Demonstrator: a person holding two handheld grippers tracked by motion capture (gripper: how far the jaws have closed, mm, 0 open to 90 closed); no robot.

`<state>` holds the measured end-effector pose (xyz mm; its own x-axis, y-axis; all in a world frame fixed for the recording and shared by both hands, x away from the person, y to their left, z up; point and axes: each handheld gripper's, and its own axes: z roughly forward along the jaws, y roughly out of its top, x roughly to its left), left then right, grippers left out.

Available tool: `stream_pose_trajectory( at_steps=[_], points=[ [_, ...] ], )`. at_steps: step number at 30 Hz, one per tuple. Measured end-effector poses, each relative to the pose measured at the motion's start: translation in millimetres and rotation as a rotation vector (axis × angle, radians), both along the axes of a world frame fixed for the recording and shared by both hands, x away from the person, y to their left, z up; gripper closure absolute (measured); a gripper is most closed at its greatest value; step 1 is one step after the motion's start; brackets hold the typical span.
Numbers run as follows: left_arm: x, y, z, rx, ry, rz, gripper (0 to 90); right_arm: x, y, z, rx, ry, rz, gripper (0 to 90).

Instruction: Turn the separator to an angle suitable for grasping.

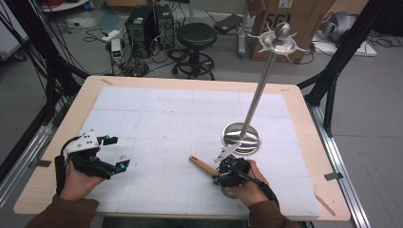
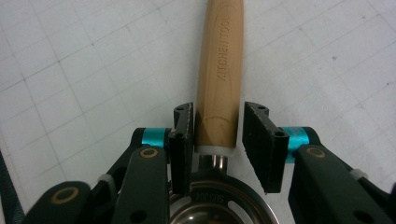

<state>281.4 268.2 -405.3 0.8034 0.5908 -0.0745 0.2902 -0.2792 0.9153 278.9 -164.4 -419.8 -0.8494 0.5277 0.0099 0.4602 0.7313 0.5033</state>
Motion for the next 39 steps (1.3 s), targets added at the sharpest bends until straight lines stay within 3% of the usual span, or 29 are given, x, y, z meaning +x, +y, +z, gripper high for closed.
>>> stream_pose_trajectory(
  at_steps=[26,32,39],
  points=[
    [0.6,-2.2,-1.7,0.010,0.007,-0.004,1.7,3.5,12.8,0.6,-0.101,0.051,-0.011,66.6],
    [0.5,-3.4,-2.1,0.013,0.009,-0.006,1.7,5.4,18.3,2.7,-0.145,0.071,-0.006,68.0],
    [0.4,-1.7,-1.2,0.009,0.005,-0.005,1.7,5.5,14.2,2.1,-0.117,0.064,0.012,68.8]
  ],
)
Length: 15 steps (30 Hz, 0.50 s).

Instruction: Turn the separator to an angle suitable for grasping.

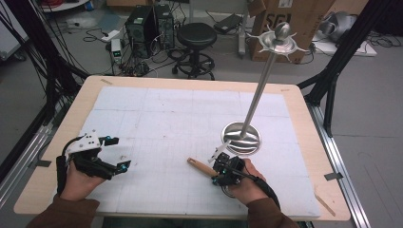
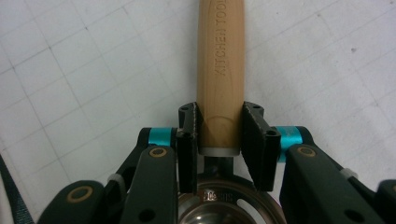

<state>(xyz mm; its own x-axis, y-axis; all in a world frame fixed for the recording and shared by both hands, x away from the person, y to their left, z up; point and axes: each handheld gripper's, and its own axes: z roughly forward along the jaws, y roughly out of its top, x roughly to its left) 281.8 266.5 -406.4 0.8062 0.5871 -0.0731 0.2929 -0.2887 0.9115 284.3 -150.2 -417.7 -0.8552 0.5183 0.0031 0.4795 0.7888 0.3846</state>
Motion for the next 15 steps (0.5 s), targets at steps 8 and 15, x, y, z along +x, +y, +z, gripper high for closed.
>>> stream_pose_trajectory(
  at_steps=[8,15],
  points=[
    [0.5,0.4,-0.1,-0.010,0.002,0.000,1.7,-0.7,-6.6,2.8,0.058,-0.009,-0.003,68.9],
    [0.8,1.3,0.3,-0.018,-0.002,-0.003,1.7,2.4,-13.0,6.0,0.127,-0.008,-0.023,68.9]
  ],
)
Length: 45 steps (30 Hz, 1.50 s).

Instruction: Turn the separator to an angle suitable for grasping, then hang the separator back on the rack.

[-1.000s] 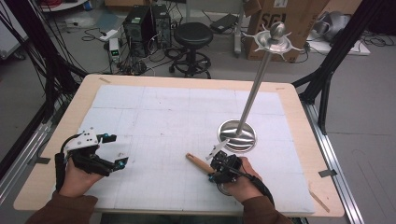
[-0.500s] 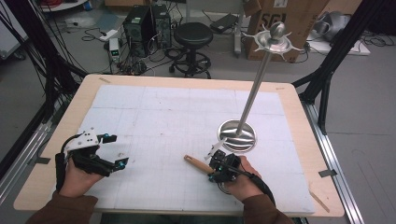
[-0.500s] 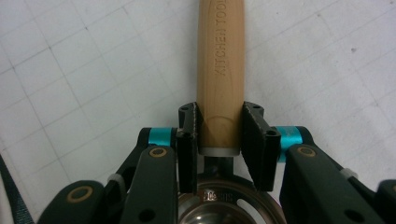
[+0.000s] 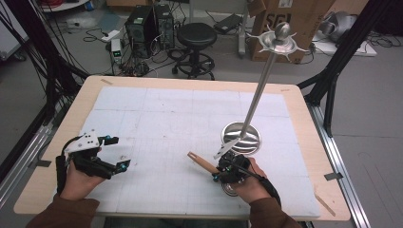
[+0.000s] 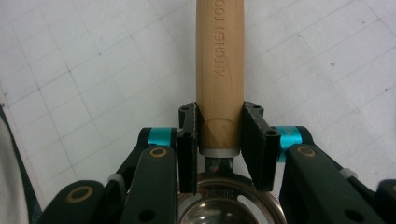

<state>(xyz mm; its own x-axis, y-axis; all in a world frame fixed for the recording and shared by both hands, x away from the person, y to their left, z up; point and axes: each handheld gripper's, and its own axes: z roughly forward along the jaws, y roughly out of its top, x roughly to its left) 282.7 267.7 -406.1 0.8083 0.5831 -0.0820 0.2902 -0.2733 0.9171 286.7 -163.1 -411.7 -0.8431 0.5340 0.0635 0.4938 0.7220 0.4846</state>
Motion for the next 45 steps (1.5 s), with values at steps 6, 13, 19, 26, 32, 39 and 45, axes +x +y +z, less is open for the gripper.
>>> stream_pose_trajectory(
  at_steps=[6,13,19,26,32,39,45],
  points=[
    [-0.3,0.0,-0.2,0.003,0.000,-0.002,1.7,2.2,-5.0,3.1,0.031,-0.008,-0.008,68.9],
    [0.0,-0.5,0.5,-0.006,-0.002,0.000,1.7,0.7,-8.1,7.1,0.046,-0.027,-0.010,68.9],
    [0.4,-2.1,0.8,-0.002,-0.004,0.000,1.7,-1.7,-10.7,10.6,0.053,-0.038,-0.012,68.9],
    [0.7,-3.0,1.4,-0.005,-0.006,-0.006,1.7,-4.0,-17.2,21.1,0.076,-0.049,-0.026,68.9],
    [2.6,-2.9,1.5,-0.012,-0.007,-0.008,1.7,-4.9,-23.5,27.1,0.100,-0.064,-0.042,68.9],
    [1.6,-3.7,2.1,0.000,-0.010,-0.009,1.7,-4.7,-37.3,35.0,0.133,-0.097,-0.058,68.8],
    [1.4,-6.3,1.7,0.008,-0.007,-0.009,2.8,-6.6,-47.9,42.4,0.156,-0.146,-0.069,68.8]
  ],
)
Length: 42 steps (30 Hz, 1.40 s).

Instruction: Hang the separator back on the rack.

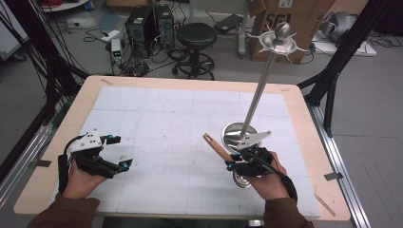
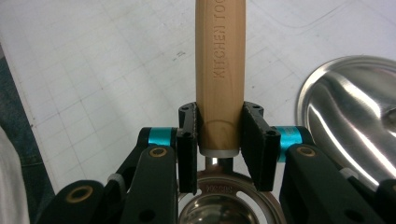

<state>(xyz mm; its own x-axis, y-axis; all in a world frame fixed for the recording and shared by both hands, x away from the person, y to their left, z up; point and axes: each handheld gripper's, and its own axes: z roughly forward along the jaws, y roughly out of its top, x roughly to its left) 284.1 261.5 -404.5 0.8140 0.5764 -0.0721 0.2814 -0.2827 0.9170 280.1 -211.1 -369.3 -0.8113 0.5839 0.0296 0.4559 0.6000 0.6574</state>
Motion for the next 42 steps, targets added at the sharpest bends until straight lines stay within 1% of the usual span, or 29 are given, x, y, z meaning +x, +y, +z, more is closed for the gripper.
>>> stream_pose_trajectory(
  at_steps=[1,3,4,9,12,16,20,22,24,26,28,29,30,34,36,39,42],
  points=[
    [0.0,0.0,0.0,0.000,0.000,0.000,2.7,0.1,-1.3,0.6,0.001,-0.010,-0.001,68.8],
    [0.1,-0.1,0.1,-0.004,-0.002,-0.002,2.8,-0.8,-3.4,1.8,0.010,-0.012,-0.015,68.8],
    [0.2,0.2,0.3,-0.006,-0.001,-0.003,2.7,-0.6,-5.3,2.3,0.018,-0.022,-0.013,68.8],
    [1.0,0.4,-0.2,-0.012,0.001,-0.007,2.7,-1.7,-12.3,6.1,0.041,-0.035,-0.017,68.8],
    [0.7,0.7,0.1,-0.016,-0.002,-0.021,2.7,-2.3,-16.5,9.8,0.061,-0.053,-0.017,68.9],
    [0.7,1.4,0.3,-0.015,0.000,-0.015,2.7,-5.0,-23.9,16.4,0.094,-0.071,-0.026,68.8],
    [0.6,1.4,0.5,-0.016,-0.002,-0.015,2.7,-6.8,-32.0,21.9,0.123,-0.104,-0.033,68.8],
    [0.5,1.4,0.7,-0.015,-0.001,-0.016,2.7,-7.8,-34.7,24.2,0.134,-0.107,-0.034,68.8],
    [0.8,2.7,1.6,-0.017,-0.002,-0.011,2.7,-8.3,-36.2,26.8,0.136,-0.113,-0.031,68.8],
    [0.8,5.1,2.9,-0.032,-0.003,-0.008,2.7,-8.8,-36.9,28.5,0.136,-0.115,-0.034,68.8],
    [0.4,5.0,2.9,-0.028,-0.003,-0.009,2.7,-9.4,-39.4,34.4,0.156,-0.136,-0.032,68.8],
    [0.4,5.0,2.9,-0.028,-0.003,-0.009,2.7,-9.4,-39.4,34.4,0.156,-0.136,-0.032,68.8],
    [0.3,3.9,2.6,-0.029,-0.002,-0.011,2.7,-9.8,-40.9,38.6,0.159,-0.151,-0.034,68.8],
    [0.3,4.1,2.7,-0.031,-0.002,-0.011,2.7,-10.9,-45.5,47.5,0.174,-0.176,-0.039,68.8],
    [0.2,4.3,2.8,-0.031,-0.003,-0.011,2.7,-11.2,-48.6,52.1,0.179,-0.181,-0.046,68.8],
    [0.4,4.0,2.7,-0.029,-0.002,-0.009,2.7,-11.2,-54.3,60.3,0.180,-0.205,-0.051,68.8],
    [0.4,4.0,2.7,-0.029,-0.002,-0.009,2.7,-11.5,-59.9,67.6,0.190,-0.220,-0.061,68.8]
  ],
)
